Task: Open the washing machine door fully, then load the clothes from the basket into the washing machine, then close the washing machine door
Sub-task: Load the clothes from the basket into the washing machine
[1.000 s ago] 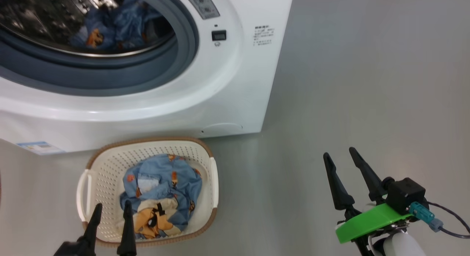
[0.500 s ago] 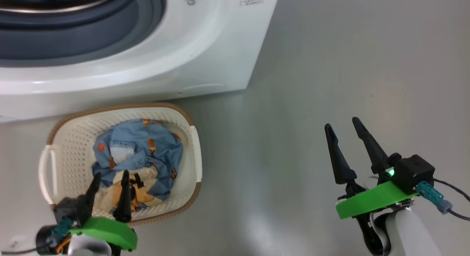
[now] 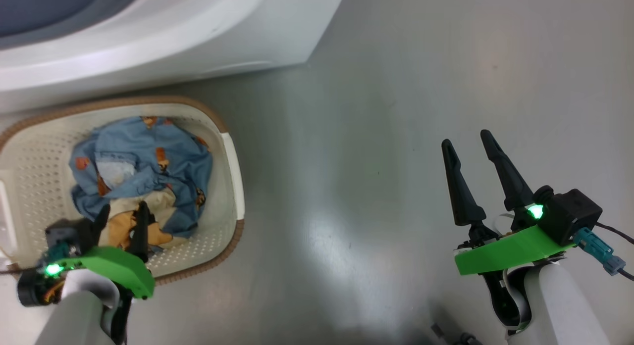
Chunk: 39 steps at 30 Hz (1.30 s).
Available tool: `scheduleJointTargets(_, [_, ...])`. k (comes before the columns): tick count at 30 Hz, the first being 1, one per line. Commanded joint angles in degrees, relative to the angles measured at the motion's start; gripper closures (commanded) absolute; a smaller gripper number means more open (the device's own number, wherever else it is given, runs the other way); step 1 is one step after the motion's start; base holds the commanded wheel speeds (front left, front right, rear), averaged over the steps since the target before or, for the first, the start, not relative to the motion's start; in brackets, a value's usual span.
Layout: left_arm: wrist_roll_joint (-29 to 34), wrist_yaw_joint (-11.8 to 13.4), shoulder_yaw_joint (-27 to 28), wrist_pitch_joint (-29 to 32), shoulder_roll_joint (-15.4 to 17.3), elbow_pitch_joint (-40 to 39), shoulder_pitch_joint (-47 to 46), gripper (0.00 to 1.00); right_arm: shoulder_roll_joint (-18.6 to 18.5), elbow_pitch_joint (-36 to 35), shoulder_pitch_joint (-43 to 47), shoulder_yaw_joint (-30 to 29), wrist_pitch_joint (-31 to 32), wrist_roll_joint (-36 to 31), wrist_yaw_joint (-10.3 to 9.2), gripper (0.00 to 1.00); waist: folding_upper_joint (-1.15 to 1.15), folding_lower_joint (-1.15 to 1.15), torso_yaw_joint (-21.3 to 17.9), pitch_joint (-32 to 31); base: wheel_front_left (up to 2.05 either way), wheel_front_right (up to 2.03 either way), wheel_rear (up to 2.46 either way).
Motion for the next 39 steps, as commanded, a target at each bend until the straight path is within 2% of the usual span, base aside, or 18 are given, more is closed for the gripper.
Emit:
scheduleJointTargets(1, [-1.28, -0.16, 0.54, 0.38, 2.66, 1.18, -0.92, 0.0, 0.23, -1.43, 0.44, 1.18, -0.68, 0.83, 0.36, 0.0, 0.0, 0.0, -1.52, 4.11, 0.0, 0.0, 0.0])
scheduleJointTargets(8, [-3.85, -0.17, -3.59, 1.47, 6.99, 5.13, -6.51, 0.0, 0.23, -2.2, -0.23, 1.53, -0.68, 1.91, 0.36, 0.0, 0.0, 0.0, -1.95, 8.14, 0.0, 0.0, 0.0])
scheduleJointTargets(16, [-4.6, -0.17, -8.83, 3.47, 10.36, 8.1, -11.95, 0.0, 0.23, -2.95, -1.03, 1.92, -0.68, 3.12, 0.36, 0.0, 0.0, 0.0, -2.93, 11.32, 0.0, 0.0, 0.0])
scheduleJointTargets(25, [-5.42, -0.17, -13.28, 5.69, 12.42, 10.65, -16.6, 0.0, 0.23, -3.42, -1.45, 2.04, -0.68, 3.78, 0.36, 0.0, 0.0, 0.0, -3.84, 13.61, 0.0, 0.0, 0.0])
scheduleJointTargets(39, [-7.24, -0.17, -19.39, 10.82, 13.87, 14.63, -22.77, 0.0, 0.23, -4.16, -1.12, 2.07, -0.68, 4.37, 0.36, 0.0, 0.0, 0.0, -5.05, 15.67, 0.0, 0.0, 0.0])
